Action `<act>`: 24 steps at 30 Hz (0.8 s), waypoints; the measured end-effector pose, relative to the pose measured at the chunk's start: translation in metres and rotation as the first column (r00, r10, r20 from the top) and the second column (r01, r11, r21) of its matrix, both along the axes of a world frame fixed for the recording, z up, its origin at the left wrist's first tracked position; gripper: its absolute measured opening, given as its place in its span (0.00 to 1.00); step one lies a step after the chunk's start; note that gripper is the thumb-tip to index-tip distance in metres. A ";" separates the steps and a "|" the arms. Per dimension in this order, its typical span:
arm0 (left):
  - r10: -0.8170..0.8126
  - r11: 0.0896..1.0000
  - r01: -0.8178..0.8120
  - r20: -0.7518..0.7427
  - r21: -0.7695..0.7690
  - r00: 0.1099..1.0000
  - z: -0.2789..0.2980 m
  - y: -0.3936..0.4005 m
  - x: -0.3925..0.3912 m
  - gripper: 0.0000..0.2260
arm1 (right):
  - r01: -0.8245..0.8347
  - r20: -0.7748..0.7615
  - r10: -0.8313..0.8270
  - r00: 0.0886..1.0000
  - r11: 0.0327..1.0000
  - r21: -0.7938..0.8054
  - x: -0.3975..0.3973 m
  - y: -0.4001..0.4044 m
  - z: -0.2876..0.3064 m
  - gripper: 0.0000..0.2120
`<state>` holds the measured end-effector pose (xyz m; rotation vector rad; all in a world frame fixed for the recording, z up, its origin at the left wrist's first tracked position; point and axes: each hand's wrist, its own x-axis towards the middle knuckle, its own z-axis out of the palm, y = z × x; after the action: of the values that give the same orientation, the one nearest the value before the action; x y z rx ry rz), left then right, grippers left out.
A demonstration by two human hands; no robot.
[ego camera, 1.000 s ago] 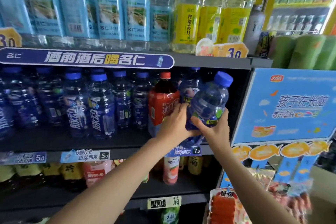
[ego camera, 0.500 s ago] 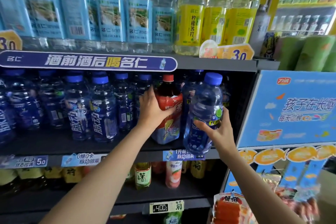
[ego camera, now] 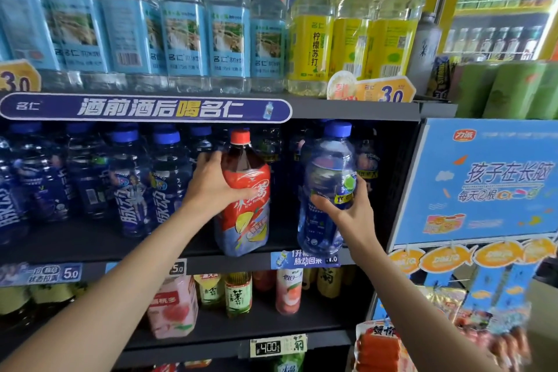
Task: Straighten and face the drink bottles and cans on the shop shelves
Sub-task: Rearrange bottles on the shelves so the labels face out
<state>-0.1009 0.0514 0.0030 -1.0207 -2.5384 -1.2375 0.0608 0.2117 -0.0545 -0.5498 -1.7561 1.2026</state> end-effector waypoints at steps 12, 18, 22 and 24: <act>-0.042 0.995 0.043 0.005 -0.094 0.999 0.004 -0.018 -0.013 0.37 | -0.128 0.248 0.135 0.959 0.991 -0.044 -0.053 -0.026 0.016 0.41; -0.085 0.996 0.084 0.036 0.034 0.996 -0.010 -0.019 -0.011 0.40 | 0.001 0.573 -0.149 0.806 0.968 0.250 -0.040 -0.034 0.001 0.39; -0.144 0.978 0.125 0.105 0.166 0.984 -0.027 -0.020 -0.008 0.44 | 0.009 0.597 -0.104 0.795 0.987 0.160 -0.054 -0.041 -0.015 0.38; -0.176 0.976 0.156 0.126 0.154 0.976 -0.030 -0.022 -0.010 0.47 | 0.037 0.576 -0.125 0.808 0.986 0.161 -0.064 -0.044 -0.016 0.35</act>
<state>-0.1113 0.0292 -0.0265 -1.1723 -2.4599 -1.5631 -0.0032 0.1678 -0.0705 -0.9782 -2.2864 0.8815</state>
